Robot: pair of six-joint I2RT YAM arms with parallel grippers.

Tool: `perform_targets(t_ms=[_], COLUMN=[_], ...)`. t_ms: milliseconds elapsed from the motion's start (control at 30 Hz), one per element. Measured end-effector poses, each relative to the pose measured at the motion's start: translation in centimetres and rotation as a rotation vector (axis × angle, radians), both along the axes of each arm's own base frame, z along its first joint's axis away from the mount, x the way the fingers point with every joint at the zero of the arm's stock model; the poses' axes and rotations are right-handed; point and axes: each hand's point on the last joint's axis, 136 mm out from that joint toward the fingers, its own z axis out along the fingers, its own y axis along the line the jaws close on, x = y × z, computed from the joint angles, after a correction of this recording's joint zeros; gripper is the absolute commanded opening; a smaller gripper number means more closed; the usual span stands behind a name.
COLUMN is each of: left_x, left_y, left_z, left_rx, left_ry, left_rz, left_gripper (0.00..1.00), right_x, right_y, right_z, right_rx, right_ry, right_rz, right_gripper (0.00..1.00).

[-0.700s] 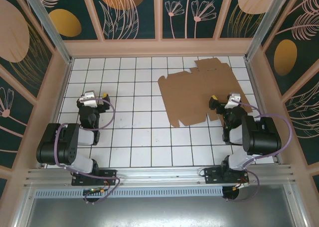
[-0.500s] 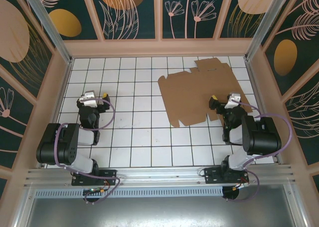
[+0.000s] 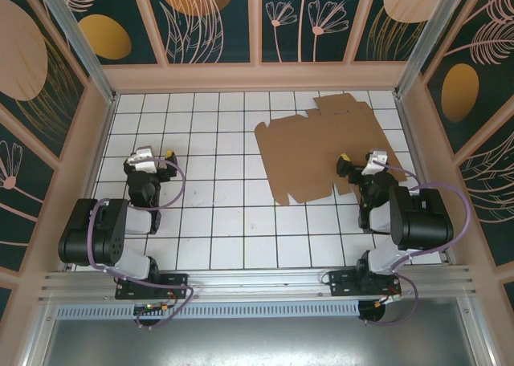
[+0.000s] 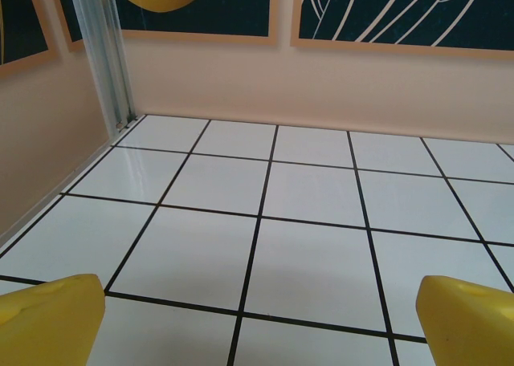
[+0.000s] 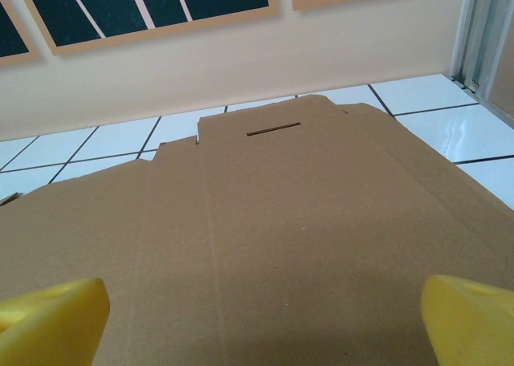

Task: Fold the paper box

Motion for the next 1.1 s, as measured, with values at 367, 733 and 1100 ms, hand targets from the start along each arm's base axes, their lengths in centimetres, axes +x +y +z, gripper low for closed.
perform_targets(t_ms=[367,733,1100], left_x=[0.0,0.0,2.3], left_y=[0.0,0.0,-5.6], left_z=[0.0,0.0,9.4], left_rx=[0.0,0.0,-0.015], left_ry=[0.0,0.0,-0.083], left_rz=[0.0,0.0,-0.12], left_gripper=[0.99,0.99,0.99], right_x=[0.0,0.0,1.5], right_y=[0.0,0.1,8.1], right_z=[0.0,0.0,10.3], right_rx=[0.0,0.0,-0.053], right_ry=[-0.001,-0.001,-0.148], right_rz=[0.0,0.002,0.134], right_gripper=[0.99,0.99,0.99])
